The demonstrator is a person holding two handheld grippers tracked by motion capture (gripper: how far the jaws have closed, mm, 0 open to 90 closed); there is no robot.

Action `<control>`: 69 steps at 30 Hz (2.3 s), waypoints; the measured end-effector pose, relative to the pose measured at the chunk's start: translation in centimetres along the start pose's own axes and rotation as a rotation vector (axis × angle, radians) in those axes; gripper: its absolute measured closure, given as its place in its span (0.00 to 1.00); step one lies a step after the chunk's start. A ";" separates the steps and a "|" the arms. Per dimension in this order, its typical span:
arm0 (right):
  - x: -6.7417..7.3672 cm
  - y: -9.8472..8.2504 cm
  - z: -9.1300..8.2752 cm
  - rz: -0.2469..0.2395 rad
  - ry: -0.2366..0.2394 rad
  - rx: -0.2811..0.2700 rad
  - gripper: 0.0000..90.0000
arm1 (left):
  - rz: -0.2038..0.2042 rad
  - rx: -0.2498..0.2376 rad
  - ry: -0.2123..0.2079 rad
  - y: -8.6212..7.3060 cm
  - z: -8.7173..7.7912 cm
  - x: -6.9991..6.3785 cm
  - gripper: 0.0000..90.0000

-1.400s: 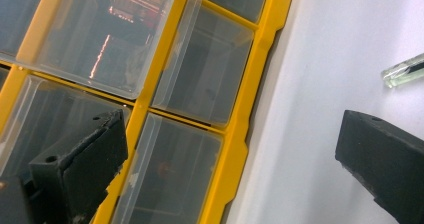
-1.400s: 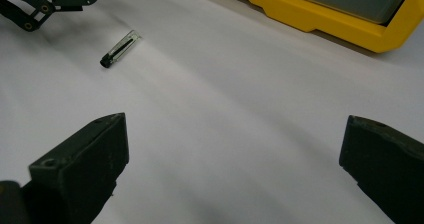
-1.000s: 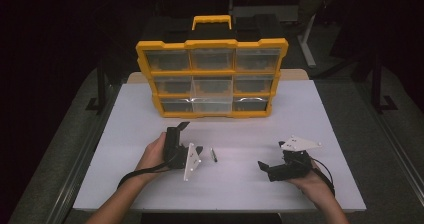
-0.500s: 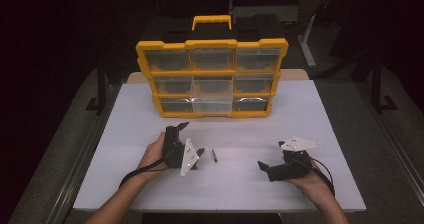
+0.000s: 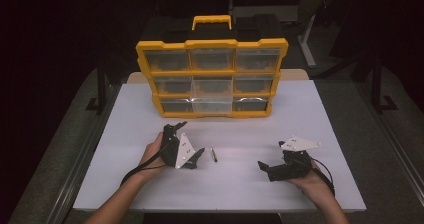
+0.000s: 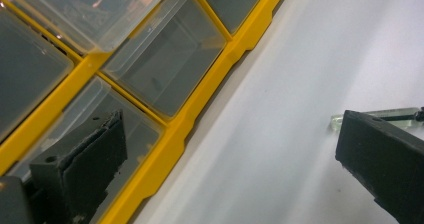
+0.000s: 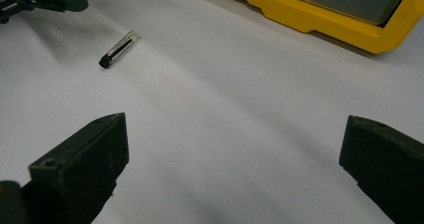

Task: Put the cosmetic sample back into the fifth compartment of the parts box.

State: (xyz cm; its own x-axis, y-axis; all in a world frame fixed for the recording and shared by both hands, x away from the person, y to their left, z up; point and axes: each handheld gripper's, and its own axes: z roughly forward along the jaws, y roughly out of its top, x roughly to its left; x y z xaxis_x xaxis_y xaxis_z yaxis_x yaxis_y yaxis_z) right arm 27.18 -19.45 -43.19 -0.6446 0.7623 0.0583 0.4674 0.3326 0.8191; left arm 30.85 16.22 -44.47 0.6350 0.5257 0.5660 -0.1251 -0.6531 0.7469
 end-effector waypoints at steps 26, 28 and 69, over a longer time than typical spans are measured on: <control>0.0 0.0 0.0 0.003 0.003 0.004 0.00 | -0.270 0.002 -0.108 -0.2 0.2 1.1 0.00; 0.0 0.0 0.0 0.003 0.001 0.001 0.00 | -0.283 0.013 -0.121 -0.3 0.3 1.3 0.00; 0.0 0.0 -0.1 0.007 -0.003 -0.006 0.00 | -0.524 -0.051 -0.233 -1.3 -2.0 3.4 0.00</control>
State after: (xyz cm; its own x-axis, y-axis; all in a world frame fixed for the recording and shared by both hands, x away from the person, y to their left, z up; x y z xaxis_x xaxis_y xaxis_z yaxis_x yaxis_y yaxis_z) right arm 27.15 -19.54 -43.12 -0.6393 0.7664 0.0620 0.4680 0.3239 0.8222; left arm 31.67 19.92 -42.79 0.7724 0.6345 0.0282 0.2187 -0.3074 0.9261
